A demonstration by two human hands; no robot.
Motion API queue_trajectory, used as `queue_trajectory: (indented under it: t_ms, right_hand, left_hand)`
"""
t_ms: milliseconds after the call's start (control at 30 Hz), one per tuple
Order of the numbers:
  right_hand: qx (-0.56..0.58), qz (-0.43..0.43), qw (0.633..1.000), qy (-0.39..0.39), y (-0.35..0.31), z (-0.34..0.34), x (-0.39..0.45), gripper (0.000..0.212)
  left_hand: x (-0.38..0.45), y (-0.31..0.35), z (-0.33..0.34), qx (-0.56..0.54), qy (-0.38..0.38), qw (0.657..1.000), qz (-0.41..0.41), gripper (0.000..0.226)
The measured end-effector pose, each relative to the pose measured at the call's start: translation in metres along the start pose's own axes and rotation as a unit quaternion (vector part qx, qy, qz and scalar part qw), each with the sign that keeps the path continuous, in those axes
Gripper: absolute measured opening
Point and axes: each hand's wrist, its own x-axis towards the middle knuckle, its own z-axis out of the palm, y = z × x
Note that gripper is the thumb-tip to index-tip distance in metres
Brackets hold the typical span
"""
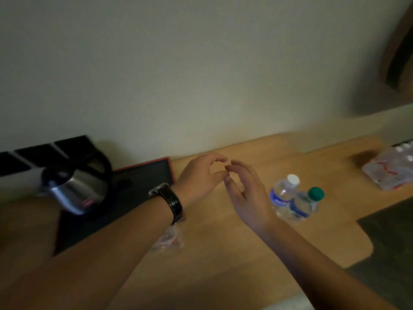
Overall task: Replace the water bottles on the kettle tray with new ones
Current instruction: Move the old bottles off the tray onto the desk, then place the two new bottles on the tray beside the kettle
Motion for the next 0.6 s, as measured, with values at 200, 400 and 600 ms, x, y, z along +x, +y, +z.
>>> queue_trajectory:
  t_ms: [200,400,600]
  right_hand:
    - [0.09,-0.091,0.97,-0.205,-0.037,0.063,-0.014,0.028]
    - [0.048,-0.11,0.938,-0.325,-0.044,0.098,-0.028,0.036]
    - [0.031,-0.059,0.943,-0.326,-0.033,0.112,-0.03,0.046]
  left_hand:
    - [-0.091,-0.055,-0.081,-0.001,0.061,0.997,-0.044,0.023]
    - [-0.166,-0.101,-0.102,-0.005,0.092,0.988,-0.12,0.052]
    - [-0.184,-0.129,-0.083,-0.032,0.119,0.983,-0.136,0.058]
